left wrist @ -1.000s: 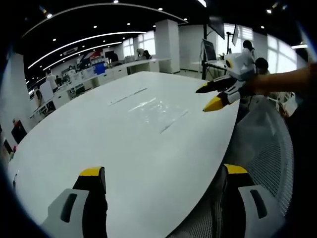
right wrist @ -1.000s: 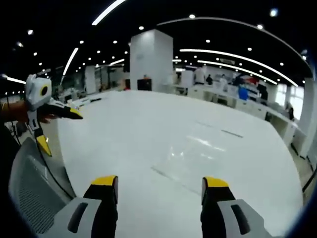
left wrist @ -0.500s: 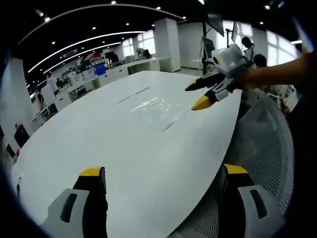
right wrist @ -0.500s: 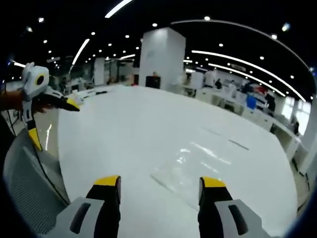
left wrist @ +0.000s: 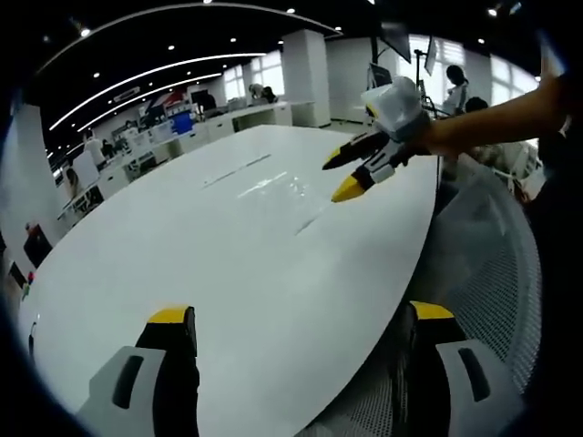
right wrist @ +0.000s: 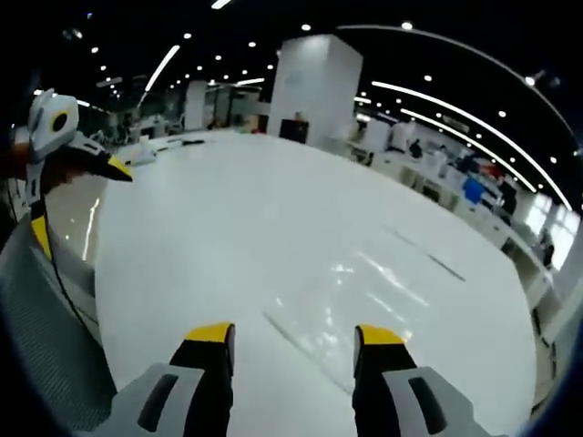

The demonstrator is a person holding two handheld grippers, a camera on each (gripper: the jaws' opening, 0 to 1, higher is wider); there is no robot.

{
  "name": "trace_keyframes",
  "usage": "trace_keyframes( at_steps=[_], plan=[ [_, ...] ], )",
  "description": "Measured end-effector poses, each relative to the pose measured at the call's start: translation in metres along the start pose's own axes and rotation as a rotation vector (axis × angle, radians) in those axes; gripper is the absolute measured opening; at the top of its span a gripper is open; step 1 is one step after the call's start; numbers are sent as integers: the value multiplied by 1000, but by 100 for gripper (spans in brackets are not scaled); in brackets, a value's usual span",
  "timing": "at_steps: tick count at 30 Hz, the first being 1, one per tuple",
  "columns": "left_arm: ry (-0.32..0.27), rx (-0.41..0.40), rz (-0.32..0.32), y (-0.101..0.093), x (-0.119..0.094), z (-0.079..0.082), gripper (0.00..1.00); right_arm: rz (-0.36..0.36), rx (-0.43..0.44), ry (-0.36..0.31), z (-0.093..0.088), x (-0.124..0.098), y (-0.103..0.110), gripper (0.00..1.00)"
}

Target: Open the resealable bag by pulling the two sides of the seal apart until the entire bag opening is separated and visibly accessible.

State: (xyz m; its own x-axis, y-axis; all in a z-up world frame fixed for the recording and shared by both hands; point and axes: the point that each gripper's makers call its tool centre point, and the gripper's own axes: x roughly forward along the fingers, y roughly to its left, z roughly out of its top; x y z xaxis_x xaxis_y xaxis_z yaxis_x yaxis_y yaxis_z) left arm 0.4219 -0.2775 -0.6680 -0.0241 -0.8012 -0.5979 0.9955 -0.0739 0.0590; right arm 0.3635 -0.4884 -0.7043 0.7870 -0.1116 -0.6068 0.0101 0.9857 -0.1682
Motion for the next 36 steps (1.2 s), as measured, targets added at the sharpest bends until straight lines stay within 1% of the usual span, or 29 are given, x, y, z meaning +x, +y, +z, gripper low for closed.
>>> trace_keyframes(
  at_steps=[2, 3, 6, 11, 13, 14, 15, 21, 24, 28, 29, 30, 32, 36],
  plan=[
    [0, -1, -2, -1, 0, 0, 93, -15, -2, 25, -3, 5, -3, 42],
    [1, -2, -3, -1, 1, 0, 93, -13, -3, 27, -3, 9, -3, 41],
    [6, -10, 5, 0, 1, -2, 93, -10, -25, 48, -6, 15, -1, 41],
    [8, -19, 4, 2, 1, -4, 92, 0, -44, 60, -7, 26, 0, 39],
    [7, -23, 5, 3, 1, -3, 92, -7, -63, 69, -8, 29, -1, 35],
    [6, -26, 7, 4, 1, -3, 92, -17, -97, 82, -10, 31, -4, 33],
    [6, -28, 9, 5, 1, -3, 92, -18, -108, 98, -14, 33, -4, 32],
    [7, -46, 24, 13, 2, -2, 92, -18, -126, 113, -19, 45, -6, 30],
    [8, -57, 21, 16, 4, -3, 91, -7, -91, 124, -22, 51, -5, 29],
    [11, -58, 19, 18, 5, -3, 91, -4, -114, 129, -22, 58, -1, 27],
    [15, -59, 19, 19, 6, -4, 91, -6, -125, 131, -23, 60, -1, 26],
    [19, -60, 20, 19, 7, -5, 91, -21, -176, 144, -24, 61, -4, 25],
    [29, -59, 18, 19, 8, -7, 91, -10, -269, 162, -26, 63, -1, 24],
    [33, -67, 16, 20, 8, -9, 91, 11, -311, 164, -29, 65, 6, 22]
  ],
)
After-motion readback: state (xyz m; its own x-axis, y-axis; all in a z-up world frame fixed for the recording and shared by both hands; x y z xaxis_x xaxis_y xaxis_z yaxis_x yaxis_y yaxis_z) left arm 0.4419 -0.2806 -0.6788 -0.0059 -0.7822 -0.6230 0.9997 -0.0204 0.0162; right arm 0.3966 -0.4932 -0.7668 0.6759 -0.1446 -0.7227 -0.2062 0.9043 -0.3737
